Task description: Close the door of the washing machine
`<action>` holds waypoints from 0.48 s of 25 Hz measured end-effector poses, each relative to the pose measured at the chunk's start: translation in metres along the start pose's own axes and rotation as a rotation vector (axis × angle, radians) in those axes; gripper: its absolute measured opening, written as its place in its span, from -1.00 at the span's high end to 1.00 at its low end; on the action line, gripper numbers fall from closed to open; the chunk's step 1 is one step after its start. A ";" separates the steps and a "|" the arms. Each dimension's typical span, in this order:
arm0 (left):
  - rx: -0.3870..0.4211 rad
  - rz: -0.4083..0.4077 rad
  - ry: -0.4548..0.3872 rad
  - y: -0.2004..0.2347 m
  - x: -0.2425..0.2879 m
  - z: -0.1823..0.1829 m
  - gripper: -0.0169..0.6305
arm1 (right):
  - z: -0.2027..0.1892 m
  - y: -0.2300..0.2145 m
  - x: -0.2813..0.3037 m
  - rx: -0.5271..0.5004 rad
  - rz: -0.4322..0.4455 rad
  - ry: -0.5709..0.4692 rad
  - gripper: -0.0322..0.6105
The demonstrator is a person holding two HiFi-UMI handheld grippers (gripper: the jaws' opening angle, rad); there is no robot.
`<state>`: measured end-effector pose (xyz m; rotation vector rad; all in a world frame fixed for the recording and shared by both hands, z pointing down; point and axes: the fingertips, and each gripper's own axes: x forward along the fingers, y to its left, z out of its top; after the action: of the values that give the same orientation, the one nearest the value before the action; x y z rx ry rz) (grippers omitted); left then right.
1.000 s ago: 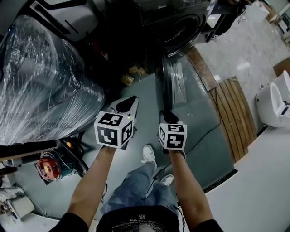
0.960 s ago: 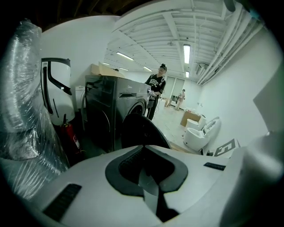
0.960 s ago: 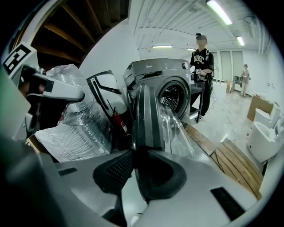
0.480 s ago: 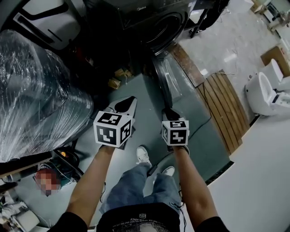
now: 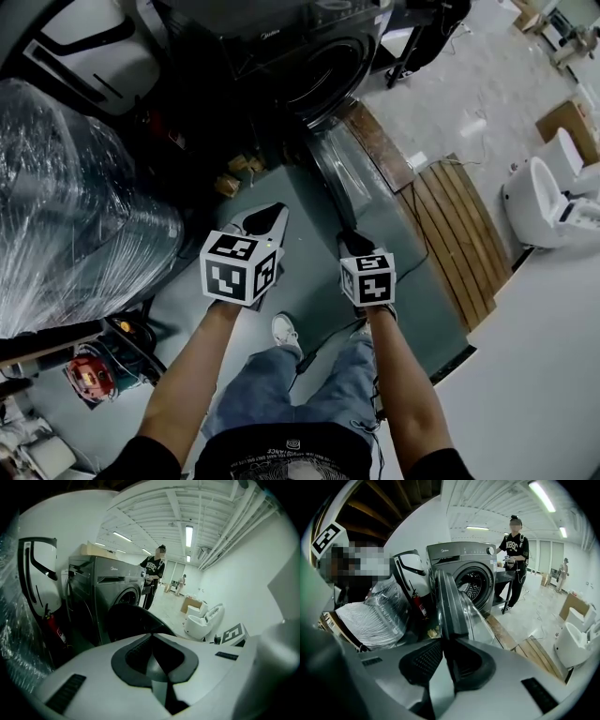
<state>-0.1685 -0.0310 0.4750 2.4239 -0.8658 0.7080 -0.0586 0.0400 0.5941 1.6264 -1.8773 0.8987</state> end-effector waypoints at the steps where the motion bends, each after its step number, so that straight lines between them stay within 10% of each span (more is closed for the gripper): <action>1: -0.002 0.006 -0.004 -0.004 0.005 0.003 0.86 | 0.001 -0.007 0.000 -0.006 0.008 0.000 0.64; 12: -0.059 0.117 0.007 -0.063 0.049 0.017 0.86 | 0.022 -0.081 0.004 -0.133 0.146 0.018 0.64</action>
<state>-0.0877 -0.0187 0.4765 2.3321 -1.0181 0.7230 0.0218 0.0153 0.5958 1.4131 -2.0189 0.8250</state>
